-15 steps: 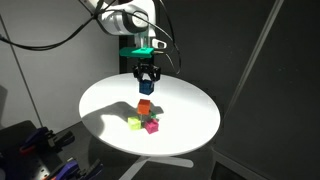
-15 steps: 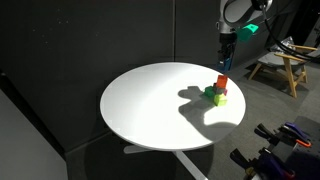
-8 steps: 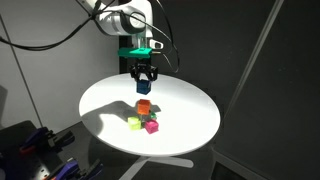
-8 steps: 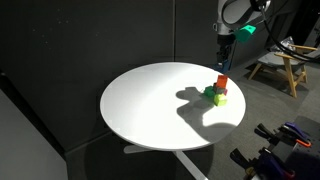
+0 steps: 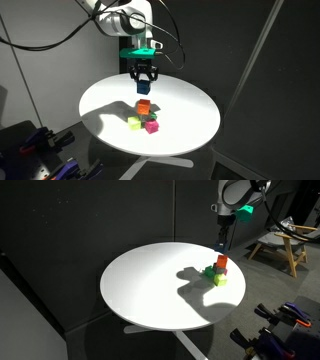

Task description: Put the blue block on the orange block

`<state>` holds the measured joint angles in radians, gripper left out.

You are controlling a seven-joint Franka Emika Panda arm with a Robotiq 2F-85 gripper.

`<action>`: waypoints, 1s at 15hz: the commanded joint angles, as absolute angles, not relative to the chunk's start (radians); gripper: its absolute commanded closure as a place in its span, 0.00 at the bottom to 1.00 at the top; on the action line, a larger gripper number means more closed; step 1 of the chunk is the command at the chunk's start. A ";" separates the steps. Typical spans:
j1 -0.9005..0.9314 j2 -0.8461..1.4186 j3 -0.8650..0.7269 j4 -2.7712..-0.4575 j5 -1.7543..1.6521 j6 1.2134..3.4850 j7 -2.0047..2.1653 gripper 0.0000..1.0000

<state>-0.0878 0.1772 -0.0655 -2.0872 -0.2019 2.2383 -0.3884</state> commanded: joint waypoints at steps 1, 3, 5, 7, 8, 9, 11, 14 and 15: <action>-0.102 0.168 -0.060 -2.091 -0.203 2.257 -0.475 0.70; -0.105 0.169 -0.060 -2.090 -0.202 2.261 -0.510 0.70; -0.106 0.169 -0.059 -2.092 -0.208 2.270 -0.544 0.70; -0.107 0.170 -0.059 -2.094 -0.210 2.277 -0.572 0.70; -0.107 0.170 -0.059 -2.095 -0.210 2.281 -0.581 0.70; -0.107 0.172 -0.059 -2.096 -0.210 2.284 -0.591 0.70; -0.108 0.174 -0.060 -2.101 -0.210 2.292 -0.606 0.70; -0.108 0.181 -0.063 -2.110 -0.217 2.307 -0.613 0.70; -0.109 0.186 -0.063 -2.111 -0.217 2.311 -0.616 0.70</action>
